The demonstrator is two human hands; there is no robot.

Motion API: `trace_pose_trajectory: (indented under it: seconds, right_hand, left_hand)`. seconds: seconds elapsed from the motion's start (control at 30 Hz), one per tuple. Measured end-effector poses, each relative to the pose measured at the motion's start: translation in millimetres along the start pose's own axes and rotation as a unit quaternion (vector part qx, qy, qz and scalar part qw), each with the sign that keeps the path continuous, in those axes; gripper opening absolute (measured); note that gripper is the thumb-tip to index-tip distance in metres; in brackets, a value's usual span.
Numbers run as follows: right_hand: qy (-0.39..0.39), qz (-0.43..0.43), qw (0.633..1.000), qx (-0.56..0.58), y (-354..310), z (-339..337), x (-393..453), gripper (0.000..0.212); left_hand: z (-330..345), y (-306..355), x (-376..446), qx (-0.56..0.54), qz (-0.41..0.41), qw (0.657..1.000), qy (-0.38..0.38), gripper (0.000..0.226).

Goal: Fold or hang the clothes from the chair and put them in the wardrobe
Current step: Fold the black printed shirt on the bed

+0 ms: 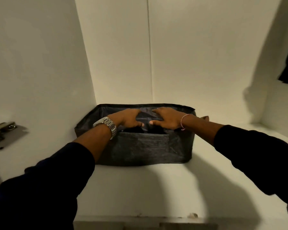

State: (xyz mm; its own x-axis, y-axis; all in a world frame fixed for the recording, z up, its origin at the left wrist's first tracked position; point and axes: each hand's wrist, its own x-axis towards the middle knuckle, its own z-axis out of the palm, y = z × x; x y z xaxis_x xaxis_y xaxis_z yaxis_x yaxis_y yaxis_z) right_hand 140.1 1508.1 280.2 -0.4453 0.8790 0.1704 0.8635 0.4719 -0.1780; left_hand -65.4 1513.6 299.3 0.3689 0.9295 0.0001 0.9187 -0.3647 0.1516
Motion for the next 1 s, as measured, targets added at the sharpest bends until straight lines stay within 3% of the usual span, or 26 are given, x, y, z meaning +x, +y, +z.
trace_pose_trajectory:
  seconds: [0.17, 0.37, 0.57, 0.7, 1.0]
  right_hand:
    - [0.052, 0.088, 0.994, -0.042, -8, -6, -94, 0.074]
    - [0.077, 0.167, 0.982, -0.030, 2, 4, -225, 0.076]
    - [0.084, 0.297, 0.951, -0.020, 16, 11, -378, 0.077]
    - [0.094, 0.403, 0.910, -0.027, 23, 19, -500, 0.077]
    - [0.078, 0.617, 0.780, -0.066, -19, 27, -785, 0.076]
  left_hand:
    - [22, 58, -33, -0.014, 0.067, 0.995, 0.067, 0.083]
    - [71, 149, -81, -0.015, 0.193, 0.975, 0.114, 0.082]
    - [119, 270, -110, 0.014, 0.298, 0.953, 0.056, 0.084]
    - [163, 365, -143, 0.006, 0.391, 0.920, 0.029, 0.084]
    - [256, 593, -285, -0.018, 0.570, 0.820, -0.050, 0.081]
